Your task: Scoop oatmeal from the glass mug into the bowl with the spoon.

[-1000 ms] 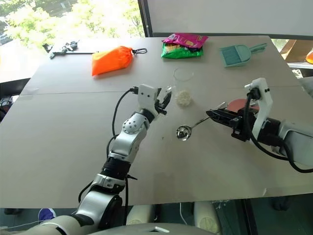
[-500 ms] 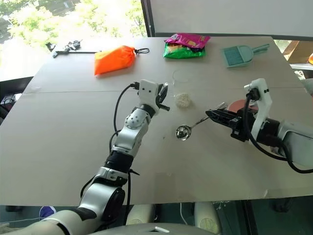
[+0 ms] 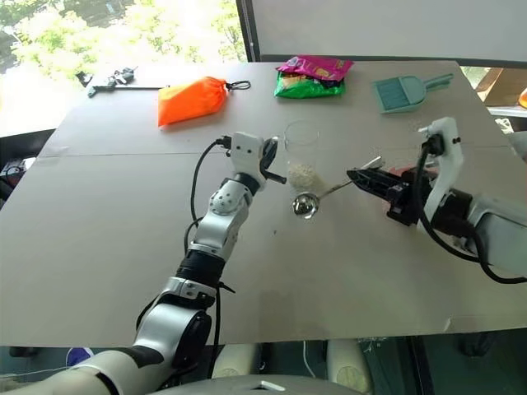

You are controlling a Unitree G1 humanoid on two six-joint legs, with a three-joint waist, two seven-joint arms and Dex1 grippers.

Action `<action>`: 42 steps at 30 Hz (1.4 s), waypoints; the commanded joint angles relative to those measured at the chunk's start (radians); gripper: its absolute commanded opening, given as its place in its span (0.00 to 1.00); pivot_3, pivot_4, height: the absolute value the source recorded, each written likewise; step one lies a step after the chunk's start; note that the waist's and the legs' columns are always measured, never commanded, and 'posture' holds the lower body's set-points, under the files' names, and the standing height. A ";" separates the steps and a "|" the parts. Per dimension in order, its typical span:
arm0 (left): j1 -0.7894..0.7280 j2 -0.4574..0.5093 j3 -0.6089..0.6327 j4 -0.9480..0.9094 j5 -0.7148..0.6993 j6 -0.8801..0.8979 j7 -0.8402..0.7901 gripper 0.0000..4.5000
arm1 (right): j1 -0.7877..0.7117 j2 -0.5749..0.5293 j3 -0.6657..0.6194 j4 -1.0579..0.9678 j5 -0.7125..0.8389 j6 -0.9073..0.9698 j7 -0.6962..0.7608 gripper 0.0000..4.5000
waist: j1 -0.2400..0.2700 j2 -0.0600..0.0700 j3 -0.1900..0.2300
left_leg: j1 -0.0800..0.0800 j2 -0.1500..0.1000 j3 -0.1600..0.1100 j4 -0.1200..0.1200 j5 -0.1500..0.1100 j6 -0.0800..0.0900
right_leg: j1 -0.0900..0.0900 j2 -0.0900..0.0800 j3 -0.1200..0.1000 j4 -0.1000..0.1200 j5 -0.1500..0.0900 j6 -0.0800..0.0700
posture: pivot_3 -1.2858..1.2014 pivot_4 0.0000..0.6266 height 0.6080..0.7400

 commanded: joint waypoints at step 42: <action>-0.176 -0.008 -0.085 0.067 0.123 -0.261 -0.086 0.00 | -0.493 0.254 0.312 0.173 -0.911 0.151 0.295 0.00 | -0.006 0.000 0.000 | -0.003 -0.002 -0.002 -0.001 0.000 0.000 | -0.004 -0.002 -0.001 0.000 0.000 0.000 | 0.52 0.24 1.00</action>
